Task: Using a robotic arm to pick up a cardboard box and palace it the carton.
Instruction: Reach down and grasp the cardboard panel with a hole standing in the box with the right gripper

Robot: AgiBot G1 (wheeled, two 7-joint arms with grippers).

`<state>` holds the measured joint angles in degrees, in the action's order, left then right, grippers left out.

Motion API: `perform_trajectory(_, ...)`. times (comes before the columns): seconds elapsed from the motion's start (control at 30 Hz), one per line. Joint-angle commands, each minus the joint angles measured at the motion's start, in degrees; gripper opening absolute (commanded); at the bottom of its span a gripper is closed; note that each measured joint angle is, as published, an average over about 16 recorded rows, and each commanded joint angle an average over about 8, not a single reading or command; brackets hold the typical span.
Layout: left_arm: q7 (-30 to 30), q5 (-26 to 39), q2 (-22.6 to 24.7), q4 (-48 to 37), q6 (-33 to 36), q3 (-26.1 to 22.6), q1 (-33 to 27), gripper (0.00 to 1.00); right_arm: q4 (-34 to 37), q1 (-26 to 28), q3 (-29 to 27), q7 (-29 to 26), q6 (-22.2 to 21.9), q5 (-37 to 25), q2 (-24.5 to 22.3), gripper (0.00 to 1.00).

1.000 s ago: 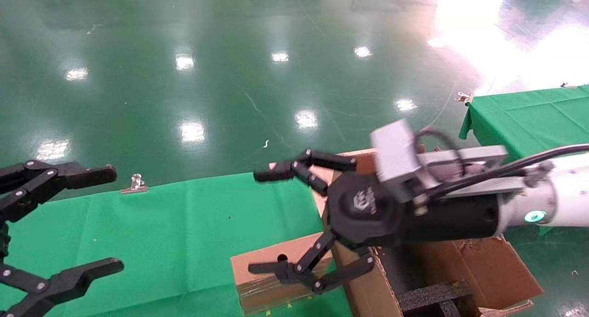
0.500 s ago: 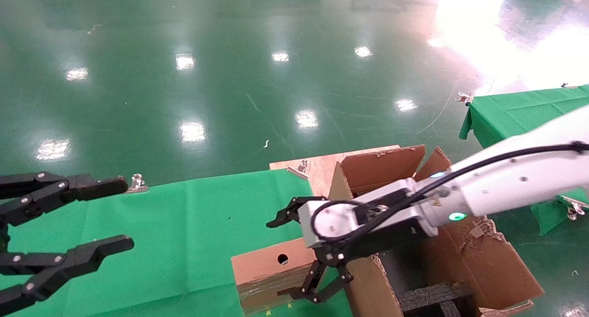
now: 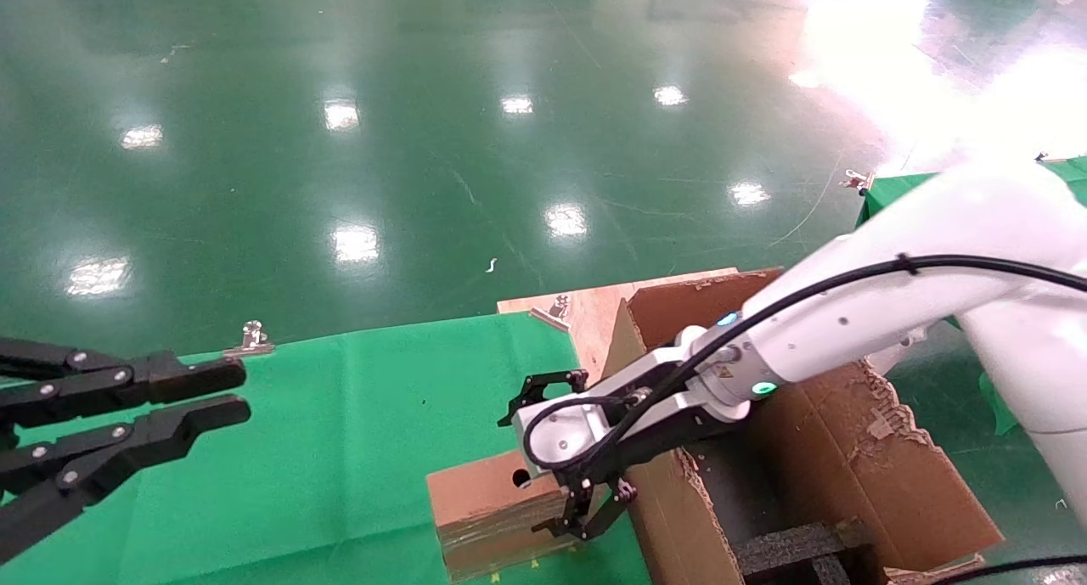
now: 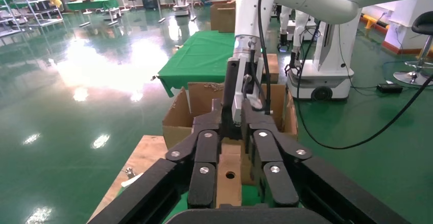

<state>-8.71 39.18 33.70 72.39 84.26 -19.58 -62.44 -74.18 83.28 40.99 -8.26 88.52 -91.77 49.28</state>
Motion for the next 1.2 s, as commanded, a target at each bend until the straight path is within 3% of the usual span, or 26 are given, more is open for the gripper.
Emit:
perform_trajectory(0.03, 0.0, 0.0, 0.0, 0.0, 0.0, 0.0, 0.0, 0.0, -0.1, 0.8, 1.1, 0.3, 0.2, -1.8, 0.8, 1.0)
perform_trajectory(0.07, 0.0, 0.0, 0.0, 0.0, 0.0, 0.0, 0.0, 0.09, -0.3, 1.0, 1.5, 0.3, 0.2, -2.3, 1.1, 1.0)
perform_trajectory(0.3, 0.0, 0.0, 0.0, 0.0, 0.0, 0.0, 0.0, 0.96, -0.7, 2.1, 3.8, 0.3, 0.5, -4.1, 2.2, 1.0)
perform_trajectory(0.33, 0.0, 0.0, 0.0, 0.0, 0.0, 0.0, 0.0, 1.0, -0.6, 2.2, 4.1, 0.3, 0.6, -4.2, 2.4, 1.0)
perform_trajectory(0.37, 0.0, 0.0, 0.0, 0.0, 0.0, 0.0, 0.0, 1.0, -0.5, 2.3, 4.3, 0.2, 0.7, -4.3, 2.5, 1.0)
perform_trajectory(0.43, 0.0, 0.0, 0.0, 0.0, 0.0, 0.0, 0.0, 1.0, -0.4, 2.3, 4.7, 0.2, 0.8, -4.4, 2.7, 0.86)
perform_trajectory(0.63, 0.0, 0.0, 0.0, 0.0, 0.0, 0.0, 0.0, 1.0, -0.2, 2.4, 4.9, 0.1, 1.0, -4.4, 2.8, 0.12)
perform_trajectory(0.7, 0.0, 0.0, 0.0, 0.0, 0.0, 0.0, 0.0, 1.0, -0.3, 2.4, 4.8, 0.1, 1.0, -4.3, 2.7, 0.01)
perform_trajectory(1.2, 0.0, 0.0, 0.0, 0.0, 0.0, 0.0, 0.0, 1.0, -0.5, 2.2, 4.3, 0.2, 0.7, -4.2, 2.5, 0.0)
